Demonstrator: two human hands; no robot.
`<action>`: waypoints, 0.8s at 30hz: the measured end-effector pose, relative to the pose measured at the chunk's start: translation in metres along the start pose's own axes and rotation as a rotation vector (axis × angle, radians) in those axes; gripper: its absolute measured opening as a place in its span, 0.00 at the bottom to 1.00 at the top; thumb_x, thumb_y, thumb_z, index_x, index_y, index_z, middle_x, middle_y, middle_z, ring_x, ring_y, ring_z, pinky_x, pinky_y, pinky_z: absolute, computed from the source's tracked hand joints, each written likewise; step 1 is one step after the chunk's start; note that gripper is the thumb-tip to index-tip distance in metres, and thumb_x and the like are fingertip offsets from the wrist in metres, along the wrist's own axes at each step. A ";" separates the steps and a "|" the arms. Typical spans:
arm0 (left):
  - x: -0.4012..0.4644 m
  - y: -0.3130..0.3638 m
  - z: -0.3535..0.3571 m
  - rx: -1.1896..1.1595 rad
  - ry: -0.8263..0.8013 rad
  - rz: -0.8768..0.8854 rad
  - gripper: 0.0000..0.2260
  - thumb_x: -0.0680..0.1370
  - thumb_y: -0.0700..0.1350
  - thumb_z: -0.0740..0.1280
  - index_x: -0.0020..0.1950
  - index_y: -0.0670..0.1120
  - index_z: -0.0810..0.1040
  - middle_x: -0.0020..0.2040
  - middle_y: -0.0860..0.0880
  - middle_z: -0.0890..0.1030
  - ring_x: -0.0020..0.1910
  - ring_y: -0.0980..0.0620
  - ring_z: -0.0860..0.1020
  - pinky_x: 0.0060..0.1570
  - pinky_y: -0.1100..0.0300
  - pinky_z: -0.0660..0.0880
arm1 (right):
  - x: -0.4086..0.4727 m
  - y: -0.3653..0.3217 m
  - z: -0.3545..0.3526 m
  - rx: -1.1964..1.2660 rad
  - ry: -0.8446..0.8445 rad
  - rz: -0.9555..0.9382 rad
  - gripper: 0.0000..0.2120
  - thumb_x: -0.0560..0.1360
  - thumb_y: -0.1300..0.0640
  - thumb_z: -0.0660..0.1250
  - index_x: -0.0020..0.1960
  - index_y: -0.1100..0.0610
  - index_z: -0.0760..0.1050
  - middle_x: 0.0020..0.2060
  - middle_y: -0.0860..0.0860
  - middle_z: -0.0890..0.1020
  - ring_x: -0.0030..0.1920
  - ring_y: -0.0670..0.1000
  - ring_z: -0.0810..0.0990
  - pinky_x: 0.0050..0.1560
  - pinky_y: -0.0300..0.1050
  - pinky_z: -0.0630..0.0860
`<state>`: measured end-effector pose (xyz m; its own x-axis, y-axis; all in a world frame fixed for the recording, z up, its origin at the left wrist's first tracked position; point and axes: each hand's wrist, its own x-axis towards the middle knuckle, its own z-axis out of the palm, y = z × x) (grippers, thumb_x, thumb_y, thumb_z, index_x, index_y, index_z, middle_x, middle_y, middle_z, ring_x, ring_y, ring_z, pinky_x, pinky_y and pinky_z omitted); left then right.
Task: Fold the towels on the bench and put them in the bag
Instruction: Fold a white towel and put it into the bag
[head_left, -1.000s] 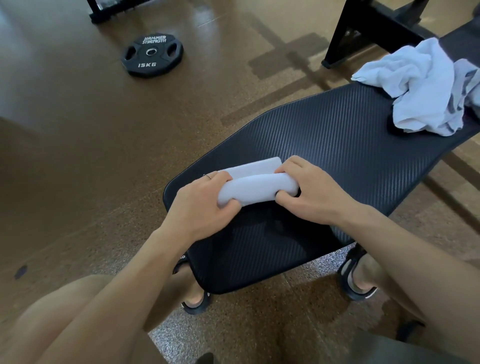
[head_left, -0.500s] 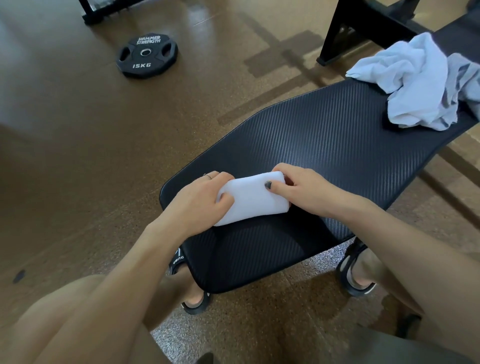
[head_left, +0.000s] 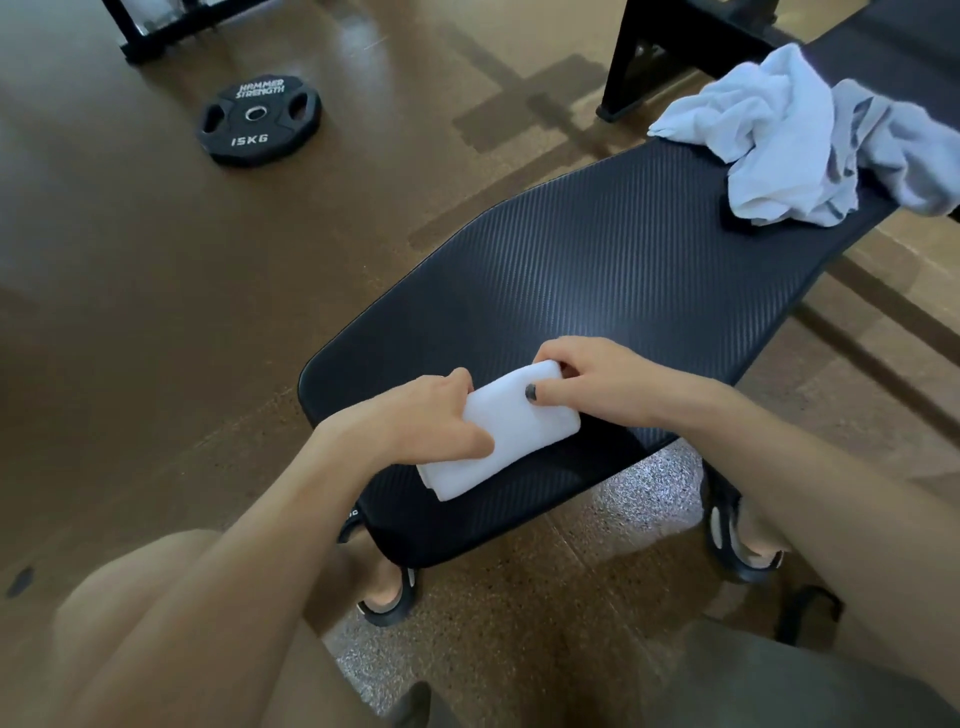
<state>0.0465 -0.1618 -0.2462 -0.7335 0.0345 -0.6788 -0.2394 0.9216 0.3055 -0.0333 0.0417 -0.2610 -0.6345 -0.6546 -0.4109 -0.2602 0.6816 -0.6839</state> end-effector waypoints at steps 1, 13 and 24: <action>0.000 0.003 0.002 0.003 -0.006 0.012 0.16 0.73 0.54 0.68 0.53 0.46 0.70 0.48 0.48 0.76 0.43 0.48 0.76 0.40 0.51 0.72 | -0.004 0.002 0.002 0.022 0.016 -0.003 0.07 0.78 0.50 0.67 0.42 0.49 0.72 0.43 0.47 0.76 0.44 0.48 0.75 0.42 0.44 0.69; -0.030 0.061 0.015 0.194 0.144 0.309 0.06 0.74 0.47 0.67 0.46 0.51 0.70 0.41 0.48 0.74 0.39 0.49 0.73 0.36 0.53 0.70 | -0.104 0.005 -0.003 0.024 0.171 0.006 0.32 0.74 0.55 0.70 0.76 0.50 0.64 0.64 0.48 0.73 0.63 0.47 0.73 0.58 0.42 0.74; -0.087 0.287 -0.011 0.401 0.378 0.774 0.19 0.74 0.47 0.67 0.64 0.52 0.71 0.47 0.54 0.77 0.48 0.48 0.76 0.45 0.49 0.74 | -0.294 0.021 -0.114 -0.443 0.438 0.169 0.18 0.68 0.35 0.69 0.53 0.41 0.72 0.44 0.43 0.79 0.44 0.46 0.77 0.45 0.47 0.75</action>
<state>0.0346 0.0957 -0.0926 -0.7712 0.6285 -0.1014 0.5841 0.7619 0.2799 0.0649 0.2861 -0.0855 -0.9070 -0.3963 -0.1427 -0.3473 0.8953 -0.2789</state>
